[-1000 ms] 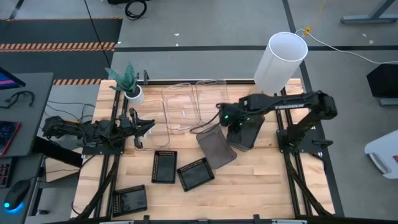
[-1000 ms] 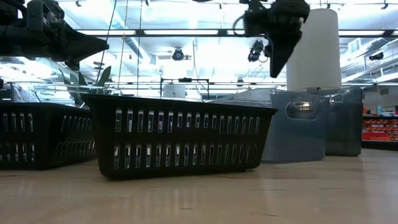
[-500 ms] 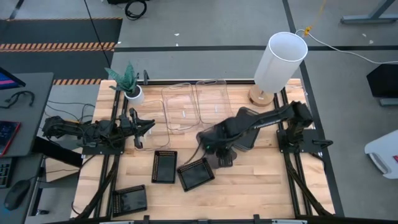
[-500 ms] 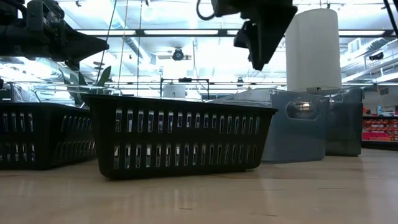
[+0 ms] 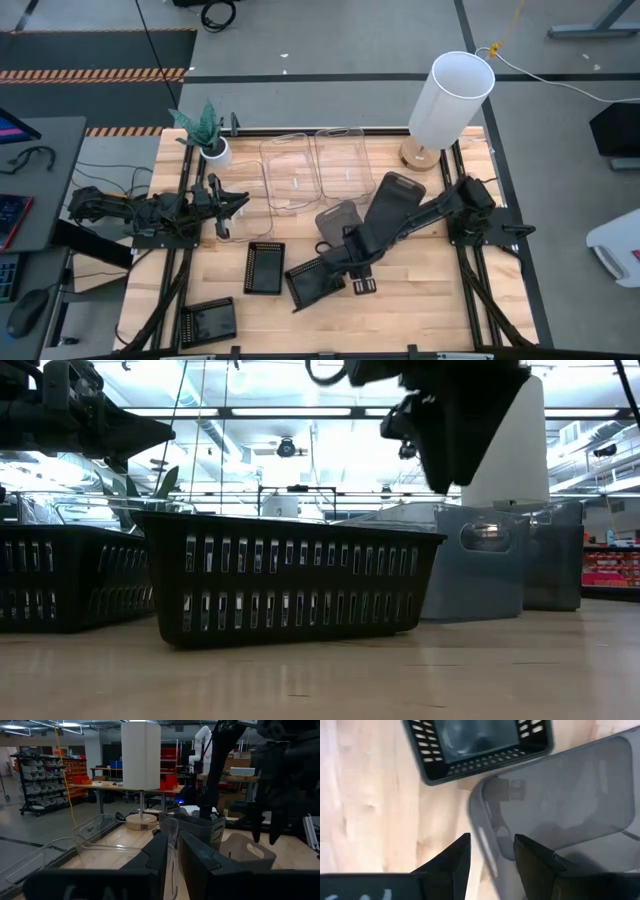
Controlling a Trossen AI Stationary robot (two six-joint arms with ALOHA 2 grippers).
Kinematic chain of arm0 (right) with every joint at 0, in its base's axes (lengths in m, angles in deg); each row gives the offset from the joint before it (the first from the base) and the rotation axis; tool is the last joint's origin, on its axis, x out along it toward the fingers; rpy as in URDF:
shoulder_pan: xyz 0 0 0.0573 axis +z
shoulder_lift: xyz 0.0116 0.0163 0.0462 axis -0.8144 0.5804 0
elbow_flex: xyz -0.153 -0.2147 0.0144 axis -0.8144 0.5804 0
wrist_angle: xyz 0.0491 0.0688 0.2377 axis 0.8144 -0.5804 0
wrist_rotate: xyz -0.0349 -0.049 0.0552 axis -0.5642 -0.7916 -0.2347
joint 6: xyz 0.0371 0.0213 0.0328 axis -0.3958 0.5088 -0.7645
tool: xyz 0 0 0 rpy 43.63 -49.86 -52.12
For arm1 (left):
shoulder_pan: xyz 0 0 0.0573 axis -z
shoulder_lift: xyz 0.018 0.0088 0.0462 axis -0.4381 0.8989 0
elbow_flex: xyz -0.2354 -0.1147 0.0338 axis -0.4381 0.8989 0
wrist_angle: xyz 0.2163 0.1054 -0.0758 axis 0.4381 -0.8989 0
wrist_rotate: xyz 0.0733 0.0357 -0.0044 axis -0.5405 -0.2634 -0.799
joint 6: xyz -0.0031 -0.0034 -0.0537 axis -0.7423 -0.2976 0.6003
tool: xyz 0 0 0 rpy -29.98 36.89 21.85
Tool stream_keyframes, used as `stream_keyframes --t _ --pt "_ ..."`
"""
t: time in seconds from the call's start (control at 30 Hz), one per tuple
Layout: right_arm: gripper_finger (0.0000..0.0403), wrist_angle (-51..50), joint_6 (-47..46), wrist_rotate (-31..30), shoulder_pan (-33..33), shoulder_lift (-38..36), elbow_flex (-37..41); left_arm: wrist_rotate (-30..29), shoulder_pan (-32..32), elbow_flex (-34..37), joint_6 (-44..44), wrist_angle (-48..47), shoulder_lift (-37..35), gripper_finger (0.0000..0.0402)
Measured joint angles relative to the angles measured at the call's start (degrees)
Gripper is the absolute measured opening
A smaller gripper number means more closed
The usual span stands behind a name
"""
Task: Stack baskets by color
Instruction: Stack the left black bin on the black bins
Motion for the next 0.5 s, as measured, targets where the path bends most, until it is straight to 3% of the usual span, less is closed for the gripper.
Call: stream_keyframes --t 0.5 --pt "0.0154 5.8 -1.4 -2.8 2.3 -0.5 5.7 0.0 0.0 0.0 0.0 0.0 0.0 0.0057"
